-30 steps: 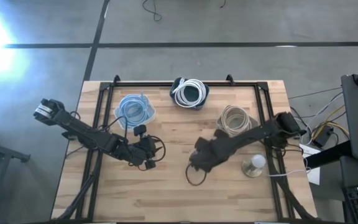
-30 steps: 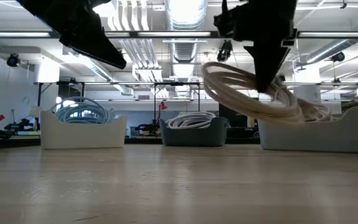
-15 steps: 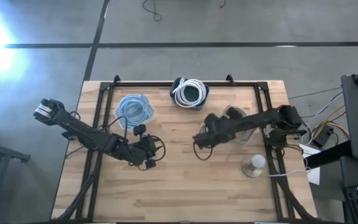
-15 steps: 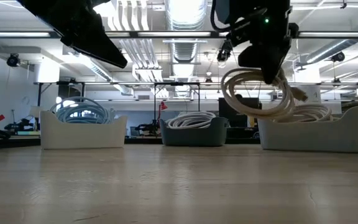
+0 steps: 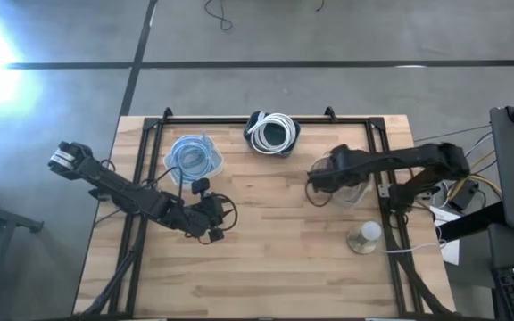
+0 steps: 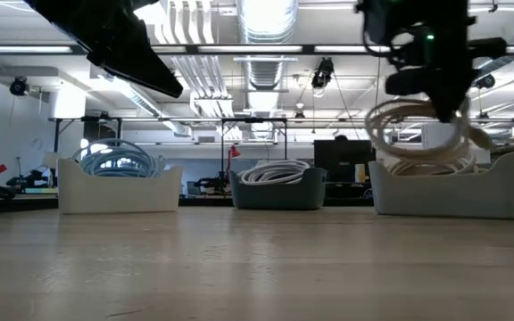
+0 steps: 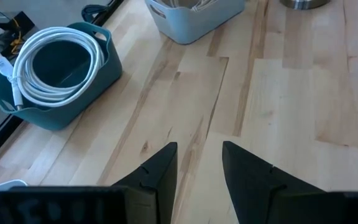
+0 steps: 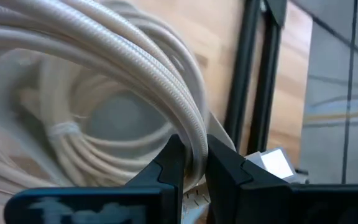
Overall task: Pick & Place USB Port
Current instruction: Put the light brown usb cable into the gray bin, then return to Home Position
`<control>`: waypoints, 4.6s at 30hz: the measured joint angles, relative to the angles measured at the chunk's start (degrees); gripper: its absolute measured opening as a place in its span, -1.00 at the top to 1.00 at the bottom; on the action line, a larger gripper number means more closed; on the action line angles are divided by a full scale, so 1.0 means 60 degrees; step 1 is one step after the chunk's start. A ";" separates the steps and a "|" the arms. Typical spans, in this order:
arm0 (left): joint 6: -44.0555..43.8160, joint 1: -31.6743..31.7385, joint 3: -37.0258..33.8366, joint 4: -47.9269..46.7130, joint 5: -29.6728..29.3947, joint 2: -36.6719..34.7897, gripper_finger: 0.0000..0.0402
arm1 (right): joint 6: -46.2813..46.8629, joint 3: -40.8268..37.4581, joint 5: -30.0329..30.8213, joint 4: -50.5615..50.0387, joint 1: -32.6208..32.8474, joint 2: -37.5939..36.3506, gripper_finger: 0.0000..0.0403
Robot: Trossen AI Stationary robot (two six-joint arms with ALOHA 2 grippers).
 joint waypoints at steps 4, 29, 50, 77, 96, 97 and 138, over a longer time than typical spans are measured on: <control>0.0000 0.0000 0.0000 0.0007 0.0000 0.0000 0.33 | 0.0888 -0.1145 -0.0133 -0.0005 0.0017 -0.0831 0.79; 0.0011 0.0018 0.0000 0.0120 -0.0025 0.0000 0.33 | 0.1647 -0.3736 -0.0512 0.2327 0.0030 -0.1497 0.60; -0.0038 0.0036 0.0000 0.0146 -0.0025 0.0000 0.33 | 0.0968 -0.2454 -0.0523 0.1237 0.0034 -0.1495 0.23; 0.1035 0.0024 0.0007 -0.0690 -0.0027 -0.3785 0.32 | -0.6020 0.1569 0.0038 0.3125 0.0038 -0.1499 0.31; 0.0268 0.0018 -0.2617 -0.1657 -0.0400 -0.8071 0.32 | -1.0399 -0.2227 -0.2642 0.9929 0.1247 -0.4407 0.27; 0.0505 0.0018 -0.2753 -0.1640 -0.0296 -0.8303 0.32 | -1.0589 -0.2552 -0.2893 1.0299 0.1247 -0.4702 0.27; 0.4771 0.1939 -0.7362 0.4737 0.4838 -1.1532 0.33 | -1.2669 -1.0226 -0.5455 1.5086 0.1243 -1.3746 0.35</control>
